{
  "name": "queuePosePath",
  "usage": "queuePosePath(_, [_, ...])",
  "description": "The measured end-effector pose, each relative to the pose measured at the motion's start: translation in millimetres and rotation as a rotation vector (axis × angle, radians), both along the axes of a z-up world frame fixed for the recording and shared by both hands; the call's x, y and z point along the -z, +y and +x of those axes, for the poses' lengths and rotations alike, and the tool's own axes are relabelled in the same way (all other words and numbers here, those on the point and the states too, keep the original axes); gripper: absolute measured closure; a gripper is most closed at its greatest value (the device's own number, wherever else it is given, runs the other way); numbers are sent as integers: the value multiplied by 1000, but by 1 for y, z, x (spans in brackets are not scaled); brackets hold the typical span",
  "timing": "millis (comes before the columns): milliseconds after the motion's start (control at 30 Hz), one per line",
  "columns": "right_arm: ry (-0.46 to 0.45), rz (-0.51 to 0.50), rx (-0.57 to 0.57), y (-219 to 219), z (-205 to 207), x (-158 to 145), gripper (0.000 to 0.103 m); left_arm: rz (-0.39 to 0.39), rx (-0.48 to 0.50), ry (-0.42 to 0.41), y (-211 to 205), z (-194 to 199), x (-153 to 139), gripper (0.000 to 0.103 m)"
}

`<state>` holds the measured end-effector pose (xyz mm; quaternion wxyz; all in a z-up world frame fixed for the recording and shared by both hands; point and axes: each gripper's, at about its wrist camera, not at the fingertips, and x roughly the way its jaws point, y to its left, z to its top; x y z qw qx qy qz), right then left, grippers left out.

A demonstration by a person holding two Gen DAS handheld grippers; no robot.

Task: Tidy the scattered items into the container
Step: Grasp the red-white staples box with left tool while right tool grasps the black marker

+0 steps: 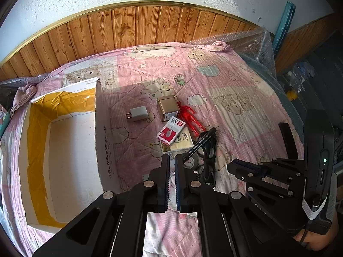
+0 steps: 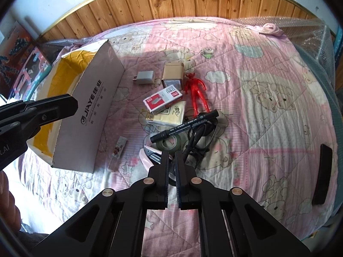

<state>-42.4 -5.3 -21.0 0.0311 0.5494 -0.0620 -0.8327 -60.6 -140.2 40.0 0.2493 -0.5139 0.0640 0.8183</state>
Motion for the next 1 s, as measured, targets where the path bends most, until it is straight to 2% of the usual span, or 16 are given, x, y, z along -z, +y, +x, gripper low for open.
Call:
queuePosePath(133, [-20, -23, 22, 8, -7, 9, 92, 17, 5, -53, 4, -11, 11, 95])
queuePosePath(167, [-28, -34, 28, 10, -9, 13, 88, 17, 6, -59, 6, -13, 14, 92])
queuePosePath(233, [-45, -48, 46, 16, -12, 20, 64, 18, 6, -73, 8, -18, 19, 81])
queuePosePath(300, [-59, -78, 62, 21, -16, 28, 64, 10, -3, -75, 10, -25, 24, 65])
queuePosePath(400, [-95, -150, 90, 32, -20, 41, 64, -8, 3, -82, 16, -36, 35, 53])
queuePosePath(467, [-112, -197, 98, 38, -21, 49, 63, -16, 9, -91, 23, -46, 43, 52])
queuePosePath(567, [-136, -278, 131, 50, -22, 62, 61, -36, 25, -95, 35, -57, 55, 44])
queuePosePath(667, [-151, -315, 168, 61, -25, 72, 60, -68, 51, -92, 51, -68, 70, 42])
queuePosePath(833, [-154, -436, 231, 79, -34, 87, 59, -124, 87, -106, 73, -85, 98, 42])
queuePosePath(1000, [-125, -505, 245, 80, -53, 92, 59, -125, 94, -128, 80, -99, 119, 42])
